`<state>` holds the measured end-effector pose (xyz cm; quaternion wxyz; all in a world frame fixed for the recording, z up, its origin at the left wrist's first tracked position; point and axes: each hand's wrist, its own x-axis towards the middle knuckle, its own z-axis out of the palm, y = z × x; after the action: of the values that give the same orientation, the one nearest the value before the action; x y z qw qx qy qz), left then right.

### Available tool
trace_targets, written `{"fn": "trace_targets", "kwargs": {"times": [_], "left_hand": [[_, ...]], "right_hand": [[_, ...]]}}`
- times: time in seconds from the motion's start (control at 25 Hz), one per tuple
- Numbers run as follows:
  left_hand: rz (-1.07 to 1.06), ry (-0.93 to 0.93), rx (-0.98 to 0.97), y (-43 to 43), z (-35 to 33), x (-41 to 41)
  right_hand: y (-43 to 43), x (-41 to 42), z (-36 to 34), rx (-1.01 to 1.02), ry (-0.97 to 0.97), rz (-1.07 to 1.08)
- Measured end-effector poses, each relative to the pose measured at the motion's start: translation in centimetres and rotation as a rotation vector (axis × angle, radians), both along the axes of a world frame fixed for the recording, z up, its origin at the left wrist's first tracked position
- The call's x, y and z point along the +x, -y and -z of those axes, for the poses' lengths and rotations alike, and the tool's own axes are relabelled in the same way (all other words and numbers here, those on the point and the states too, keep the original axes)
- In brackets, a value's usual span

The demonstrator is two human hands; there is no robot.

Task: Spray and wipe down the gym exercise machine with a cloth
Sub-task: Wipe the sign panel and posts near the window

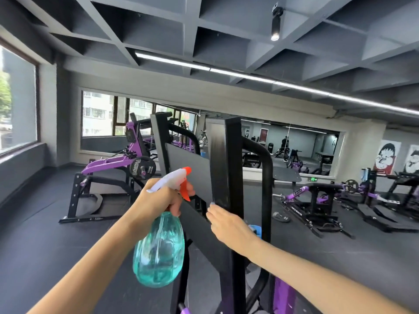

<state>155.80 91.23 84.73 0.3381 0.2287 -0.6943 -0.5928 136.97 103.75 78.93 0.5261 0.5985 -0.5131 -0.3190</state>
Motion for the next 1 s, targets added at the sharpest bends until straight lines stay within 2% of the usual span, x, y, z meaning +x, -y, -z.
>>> {"fn": "trace_targets", "kwargs": {"times": [0.08,0.16,0.2,0.24,0.28,0.32,0.4,0.44,0.48,0.52,0.56,0.6,0.64,0.68,0.72,0.76,0.84,0.92,1.0], "left_hand": [[-0.029,0.067,0.042,-1.3,0.2,-0.5],[-0.049,0.024,0.032,-1.4,2.2,-1.0],[-0.049,0.021,0.073,-1.0,2.8,-1.0],[-0.060,0.039,0.136,0.7,4.0,-1.4],[-0.097,0.065,0.212,2.4,5.7,-2.0],[-0.065,0.061,0.229,4.4,7.5,-2.3],[-0.066,0.091,0.234,6.5,9.4,-3.2],[-0.077,0.107,0.202,3.2,7.7,-2.5],[-0.060,0.130,0.197,2.6,7.3,-2.4],[-0.064,0.138,0.163,2.3,7.5,-2.3],[-0.049,0.146,0.151,2.6,8.3,-2.4],[-0.052,0.167,0.153,4.2,10.1,-2.9],[-0.043,0.234,0.184,6.2,12.0,-3.2],[-0.035,0.264,0.234,7.7,13.8,-3.4],[-0.083,0.219,0.203,8.2,15.5,-2.8],[-0.048,0.152,0.192,7.1,16.4,-2.7],[-0.072,0.069,0.158,0.0,12.4,-1.3],[-0.077,0.080,0.042,-4.1,10.3,-1.9],[-0.124,0.090,-0.020,-6.8,10.1,-2.4]], "right_hand": [[0.4,-0.2,0.2,0.044,0.032,-0.040],[2.6,-1.7,-3.2,-0.113,-0.065,-0.092],[2.6,-1.3,-4.4,-0.167,-0.031,-0.012],[2.9,-1.5,-3.7,-0.198,-0.049,-0.024],[3.2,-1.8,-0.5,-0.126,-0.066,-0.039],[2.7,-2.7,3.9,0.055,-0.082,-0.022],[-0.2,-2.0,12.1,0.355,-0.315,0.117],[-0.2,-1.5,13.8,0.453,-0.358,0.193],[1.0,-1.9,13.6,0.435,-0.351,0.131],[3.1,-2.0,12.0,0.283,-0.281,0.109],[4.7,-1.9,9.5,0.000,-0.171,-0.017],[5.1,-2.2,6.9,-0.085,0.013,0.034],[5.8,-3.0,6.8,-0.158,0.061,0.026],[5.9,-3.4,8.1,-0.115,0.073,0.069],[4.9,-4.5,12.1,0.015,-0.013,0.024],[3.3,-5.2,16.6,0.192,-0.110,0.126],[0.5,-5.5,22.2,0.400,-0.176,0.237],[1.4,-6.5,20.9,0.329,-0.031,0.264],[2.6,-6.5,16.8,0.138,0.120,0.044]]}}
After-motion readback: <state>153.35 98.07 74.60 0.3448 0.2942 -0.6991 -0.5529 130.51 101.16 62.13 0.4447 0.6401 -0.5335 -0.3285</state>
